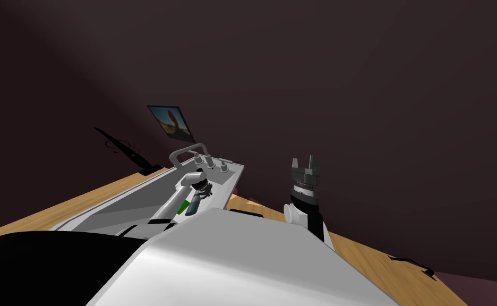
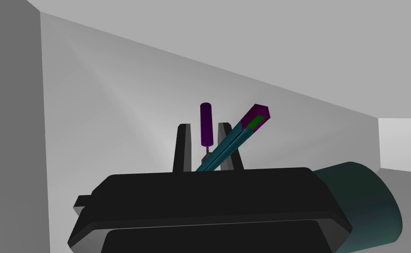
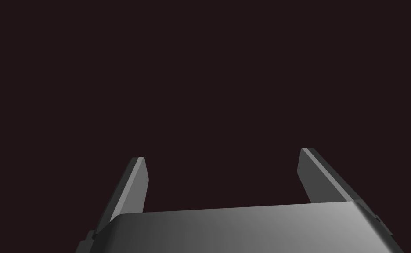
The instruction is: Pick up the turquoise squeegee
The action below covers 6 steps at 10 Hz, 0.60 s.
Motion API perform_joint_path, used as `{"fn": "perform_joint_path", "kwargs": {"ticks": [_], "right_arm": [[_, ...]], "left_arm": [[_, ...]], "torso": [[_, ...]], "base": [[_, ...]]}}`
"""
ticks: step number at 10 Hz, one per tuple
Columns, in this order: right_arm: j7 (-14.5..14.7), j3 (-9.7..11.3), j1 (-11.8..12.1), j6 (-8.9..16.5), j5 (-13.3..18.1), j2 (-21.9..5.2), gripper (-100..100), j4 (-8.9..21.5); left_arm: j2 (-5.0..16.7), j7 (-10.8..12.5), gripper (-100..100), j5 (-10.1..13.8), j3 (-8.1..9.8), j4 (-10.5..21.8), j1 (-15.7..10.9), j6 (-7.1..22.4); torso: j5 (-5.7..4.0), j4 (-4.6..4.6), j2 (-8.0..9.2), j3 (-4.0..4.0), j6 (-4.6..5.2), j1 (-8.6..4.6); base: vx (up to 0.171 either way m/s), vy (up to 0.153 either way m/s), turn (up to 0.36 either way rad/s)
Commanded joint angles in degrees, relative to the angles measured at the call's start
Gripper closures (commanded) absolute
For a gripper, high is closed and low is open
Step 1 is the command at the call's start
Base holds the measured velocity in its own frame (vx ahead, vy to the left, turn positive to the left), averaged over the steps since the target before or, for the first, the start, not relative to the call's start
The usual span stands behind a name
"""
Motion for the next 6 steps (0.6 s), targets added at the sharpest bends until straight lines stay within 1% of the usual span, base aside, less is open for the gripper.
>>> {"fn": "perform_joint_path", "kwargs": {"ticks": [1,2,4,5,6], "right_arm": [[0.00,0.00,0.00,0.00,0.00,0.00,0,0.00],[0.00,0.00,0.00,0.00,0.00,0.00,0,0.00],[0.00,0.00,0.00,0.00,0.00,0.00,0,0.00],[0.00,0.00,0.00,0.00,0.00,0.00,0,0.00],[0.00,0.00,0.00,0.00,0.00,0.00,0,0.00]], "left_arm": [[0.00,0.00,0,0.00,0.00,0.00,0.00,0.00],[0.68,0.39,100,0.58,0.63,-1.35,0.11,1.68],[1.31,0.73,100,1.21,1.16,-2.89,0.06,3.48],[1.18,0.48,100,1.05,1.03,-2.35,0.07,2.79],[1.22,0.54,0,1.08,1.06,-2.45,0.00,3.01]], "torso": [[0.00,0.00,0.00,0.00,0.00,0.00],[0.00,0.00,0.00,0.00,0.00,0.00],[-0.08,0.02,0.00,0.01,-0.06,-0.06],[-0.08,0.02,-0.01,0.01,-0.04,-0.08],[-0.05,0.00,0.00,0.00,-0.05,-0.06]], "base": [[0.000,0.000,0.000],[0.007,-0.010,0.037],[0.014,-0.012,0.043],[0.007,-0.003,0.001],[0.000,0.000,0.000]]}}
